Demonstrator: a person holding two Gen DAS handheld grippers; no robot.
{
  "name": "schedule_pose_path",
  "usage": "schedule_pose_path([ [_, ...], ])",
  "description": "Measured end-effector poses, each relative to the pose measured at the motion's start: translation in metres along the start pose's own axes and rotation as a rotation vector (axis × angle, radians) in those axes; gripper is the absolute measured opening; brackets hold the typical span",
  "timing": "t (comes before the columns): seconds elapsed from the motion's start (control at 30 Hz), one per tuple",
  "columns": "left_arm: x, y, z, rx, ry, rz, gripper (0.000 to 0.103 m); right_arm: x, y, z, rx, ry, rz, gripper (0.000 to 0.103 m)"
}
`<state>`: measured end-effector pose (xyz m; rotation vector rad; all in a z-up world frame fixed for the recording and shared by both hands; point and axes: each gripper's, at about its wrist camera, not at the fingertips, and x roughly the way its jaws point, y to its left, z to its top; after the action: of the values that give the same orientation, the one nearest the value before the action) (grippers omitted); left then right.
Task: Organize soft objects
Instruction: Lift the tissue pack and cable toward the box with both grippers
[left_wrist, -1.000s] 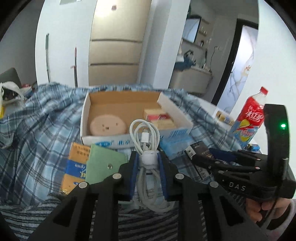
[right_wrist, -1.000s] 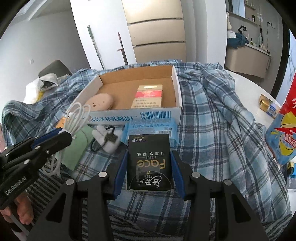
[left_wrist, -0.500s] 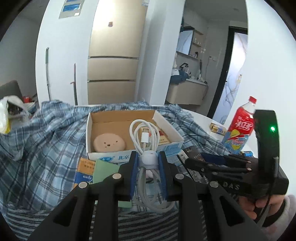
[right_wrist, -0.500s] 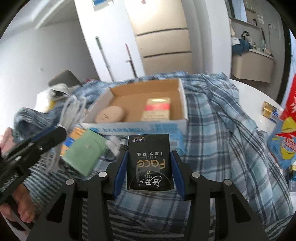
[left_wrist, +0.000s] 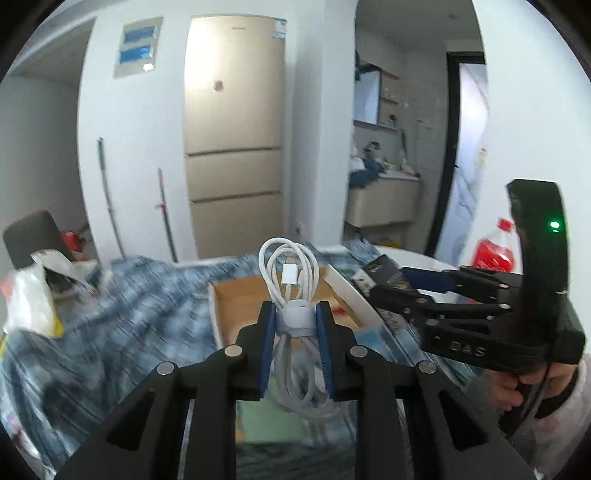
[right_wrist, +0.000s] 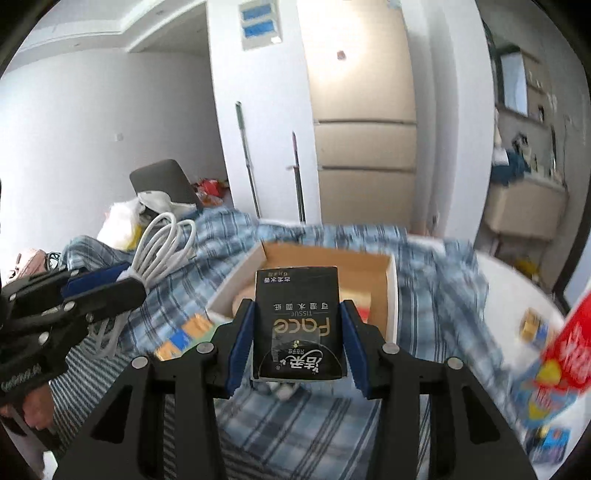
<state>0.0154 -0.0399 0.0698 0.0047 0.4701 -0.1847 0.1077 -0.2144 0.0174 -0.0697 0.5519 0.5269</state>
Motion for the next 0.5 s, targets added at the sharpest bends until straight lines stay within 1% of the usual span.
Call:
schedule_pose_path([
  [0.07,0.0,0.004,0.014,-0.013,-0.022,0.001,0.024,0.0,0.002,0.015,-0.02,-0.025,-0.004,0.045],
  [0.17,0.004,0.008,0.037,-0.023,-0.055,0.009,0.024,-0.002,0.005,0.042,-0.048,-0.082,-0.015,0.045],
  [0.23,0.005,0.007,0.052,-0.015,-0.086,0.016,0.024,-0.004,0.007,0.057,-0.068,-0.127,-0.029,0.045],
  [0.3,0.009,0.01,0.063,-0.026,-0.102,0.02,0.024,-0.006,0.008,0.07,-0.08,-0.161,-0.043,0.045],
  [0.4,0.023,0.015,0.077,-0.044,-0.118,0.027,0.024,-0.006,0.008,0.085,-0.07,-0.204,-0.064,0.045],
  [0.5,0.04,0.02,0.083,-0.054,-0.117,0.047,0.024,0.0,0.001,0.093,-0.044,-0.227,-0.088,0.045],
])
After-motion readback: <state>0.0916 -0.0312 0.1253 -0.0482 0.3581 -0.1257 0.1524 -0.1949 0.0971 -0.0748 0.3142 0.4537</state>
